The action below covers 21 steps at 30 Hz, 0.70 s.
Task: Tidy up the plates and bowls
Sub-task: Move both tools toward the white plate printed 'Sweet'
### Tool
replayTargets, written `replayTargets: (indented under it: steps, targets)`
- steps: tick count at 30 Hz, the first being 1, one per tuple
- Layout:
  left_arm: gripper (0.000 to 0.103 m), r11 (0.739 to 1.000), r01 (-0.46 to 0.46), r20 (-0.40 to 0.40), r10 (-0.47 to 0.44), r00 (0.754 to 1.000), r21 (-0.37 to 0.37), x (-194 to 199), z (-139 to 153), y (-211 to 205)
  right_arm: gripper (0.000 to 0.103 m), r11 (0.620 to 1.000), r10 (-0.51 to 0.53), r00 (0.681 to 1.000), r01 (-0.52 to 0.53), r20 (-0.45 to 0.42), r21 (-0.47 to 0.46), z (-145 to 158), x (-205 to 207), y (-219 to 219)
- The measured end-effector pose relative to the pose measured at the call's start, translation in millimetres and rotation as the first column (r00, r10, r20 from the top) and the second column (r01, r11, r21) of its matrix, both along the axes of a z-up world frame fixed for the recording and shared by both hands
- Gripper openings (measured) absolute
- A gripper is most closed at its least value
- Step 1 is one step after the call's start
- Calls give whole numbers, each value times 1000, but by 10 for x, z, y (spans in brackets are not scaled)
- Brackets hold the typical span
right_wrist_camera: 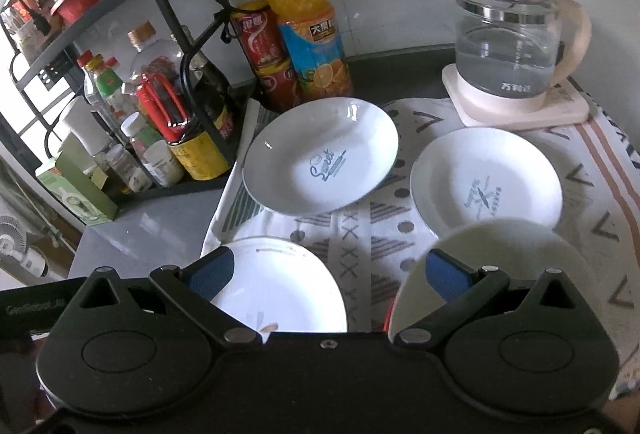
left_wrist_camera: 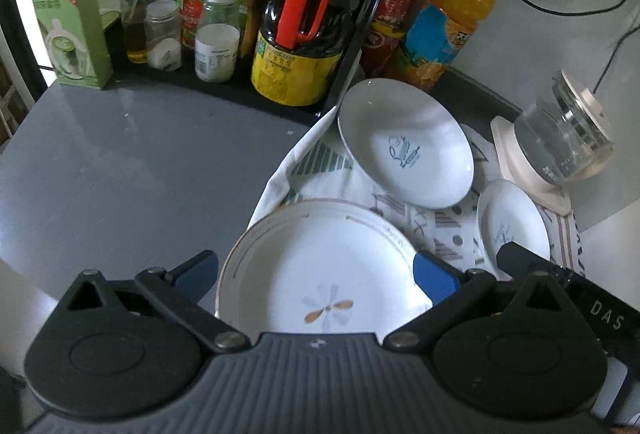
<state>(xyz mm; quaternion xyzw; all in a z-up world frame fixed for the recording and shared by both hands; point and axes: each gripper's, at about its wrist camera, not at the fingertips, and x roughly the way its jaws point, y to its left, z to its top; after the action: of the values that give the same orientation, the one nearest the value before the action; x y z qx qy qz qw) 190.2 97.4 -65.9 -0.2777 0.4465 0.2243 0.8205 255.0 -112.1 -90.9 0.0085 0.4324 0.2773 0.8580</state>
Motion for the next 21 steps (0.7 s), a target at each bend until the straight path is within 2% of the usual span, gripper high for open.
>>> replayTargets:
  steps: [10,21]
  targets:
    - [102,1000,-17,-18,16,1000,-18,502,-129,208,102,1000,-16,1000,16,-18,-6,-107,529,191]
    - [101,1000,6,-30,-7,1000,-20,938,-294,333,101,997,5,998,-10,-62,-77,-266,949,519]
